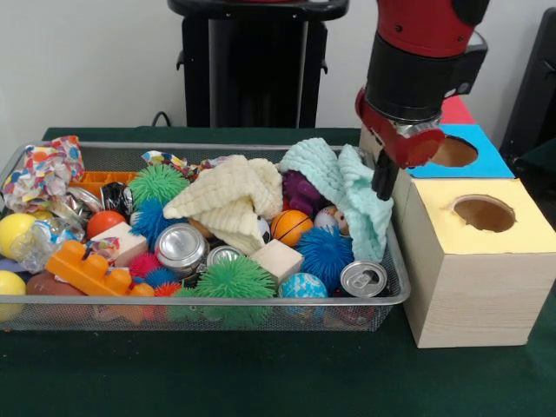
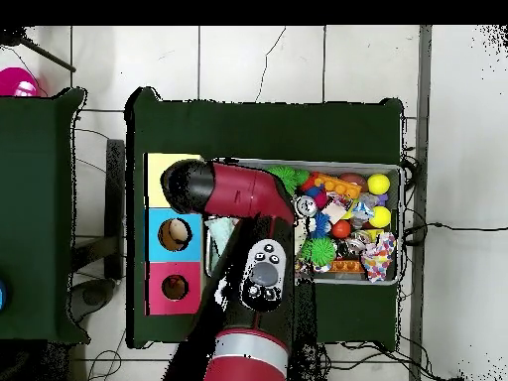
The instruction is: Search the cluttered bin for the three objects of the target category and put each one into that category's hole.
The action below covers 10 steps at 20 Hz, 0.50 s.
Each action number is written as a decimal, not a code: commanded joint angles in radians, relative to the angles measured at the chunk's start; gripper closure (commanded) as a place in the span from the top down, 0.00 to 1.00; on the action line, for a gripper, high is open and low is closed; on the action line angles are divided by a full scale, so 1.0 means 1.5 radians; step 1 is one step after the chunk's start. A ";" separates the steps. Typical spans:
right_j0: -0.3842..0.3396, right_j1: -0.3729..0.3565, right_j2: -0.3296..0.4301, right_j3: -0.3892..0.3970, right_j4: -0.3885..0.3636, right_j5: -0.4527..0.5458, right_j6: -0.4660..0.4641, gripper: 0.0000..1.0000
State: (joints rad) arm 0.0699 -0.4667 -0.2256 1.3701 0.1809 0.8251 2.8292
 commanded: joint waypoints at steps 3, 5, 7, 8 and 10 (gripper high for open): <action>0.082 0.117 -0.063 -0.114 0.089 0.185 0.376 0.00; 0.089 0.128 -0.065 -0.130 0.096 0.189 0.379 0.00; 0.089 0.129 -0.064 -0.135 0.090 0.189 0.357 0.00; 0.082 0.126 -0.056 -0.135 0.074 0.188 0.313 0.00; 0.058 0.115 -0.034 -0.135 0.024 0.175 0.180 0.00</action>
State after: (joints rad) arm 0.1900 -0.3534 -0.3438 1.2238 0.2434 1.0267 3.0895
